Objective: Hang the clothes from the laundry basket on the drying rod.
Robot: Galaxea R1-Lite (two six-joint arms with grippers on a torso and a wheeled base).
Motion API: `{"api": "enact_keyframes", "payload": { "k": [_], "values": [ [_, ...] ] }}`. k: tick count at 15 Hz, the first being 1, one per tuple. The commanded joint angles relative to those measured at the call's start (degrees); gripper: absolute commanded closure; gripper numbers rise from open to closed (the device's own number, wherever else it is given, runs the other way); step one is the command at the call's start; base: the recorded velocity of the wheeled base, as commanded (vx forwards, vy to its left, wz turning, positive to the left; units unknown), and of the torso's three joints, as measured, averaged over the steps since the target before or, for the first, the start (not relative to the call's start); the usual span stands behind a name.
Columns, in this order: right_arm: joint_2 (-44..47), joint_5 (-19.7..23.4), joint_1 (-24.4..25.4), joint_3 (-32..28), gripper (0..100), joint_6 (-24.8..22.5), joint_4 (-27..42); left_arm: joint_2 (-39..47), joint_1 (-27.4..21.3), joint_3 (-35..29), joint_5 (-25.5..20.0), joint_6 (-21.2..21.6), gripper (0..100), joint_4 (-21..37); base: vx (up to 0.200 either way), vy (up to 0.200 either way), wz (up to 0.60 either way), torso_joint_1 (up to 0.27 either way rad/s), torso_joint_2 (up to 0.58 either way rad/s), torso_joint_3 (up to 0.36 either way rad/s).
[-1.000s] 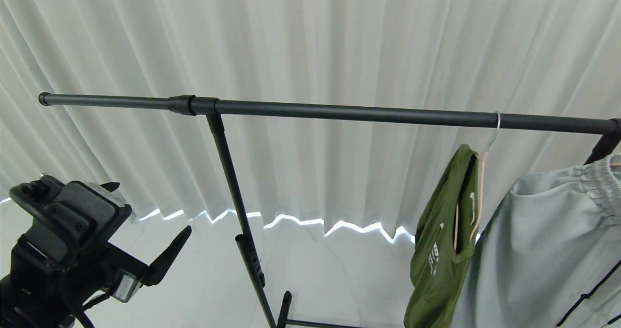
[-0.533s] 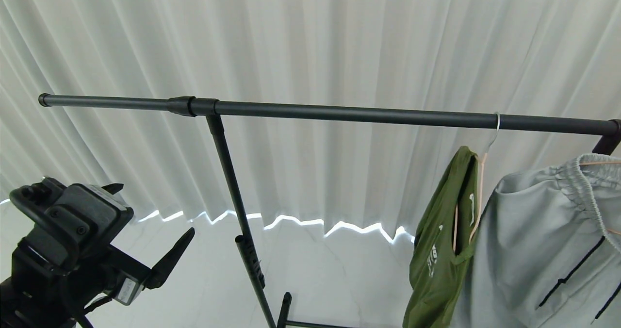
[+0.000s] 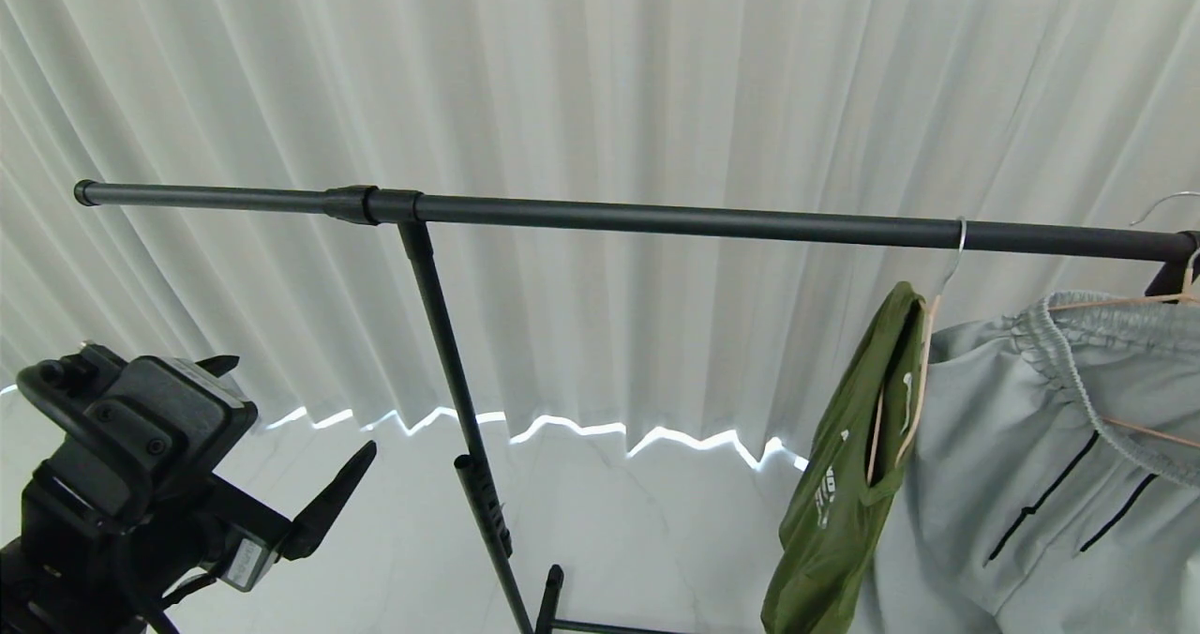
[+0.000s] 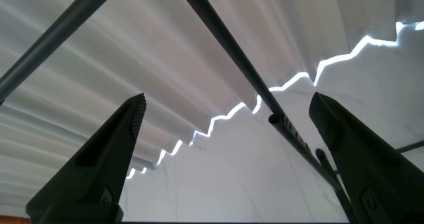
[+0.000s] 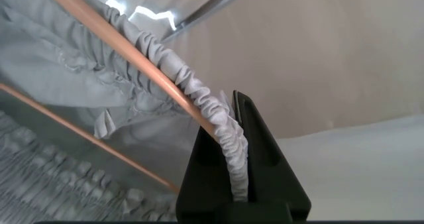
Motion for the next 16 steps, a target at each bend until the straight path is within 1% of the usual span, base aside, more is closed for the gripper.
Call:
{"api": "enact_keyframes", "payload": {
  "k": [1, 3, 6, 16],
  "values": [
    [2.20, -0.42, 0.95, -0.15, 100, 0.04, -0.08, 0.06, 0.01, 0.02, 0.03, 0.01, 0, -0.03, 0.000, 0.000, 0.00, 0.000, 0.00, 0.000],
    [3.78, -1.48, 2.18, -1.03, 100, -0.05, -0.26, 0.06, 0.01, 0.19, 0.03, 0.01, 0, -0.03, 0.000, 0.000, 0.00, 0.000, 0.00, 0.000],
    [4.84, -1.57, 3.94, -1.74, 100, -0.05, -0.52, 0.06, 0.01, 0.19, 0.03, 0.01, 0, -0.03, 0.000, 0.000, 0.00, 0.000, 0.00, 0.000],
    [6.59, -1.57, 10.88, -1.21, 100, 0.04, -0.52, 0.15, 0.01, 0.19, 0.03, 0.01, 0, -0.03, 0.000, 0.000, 0.00, 0.000, 0.00, 0.000]
  ]
}}
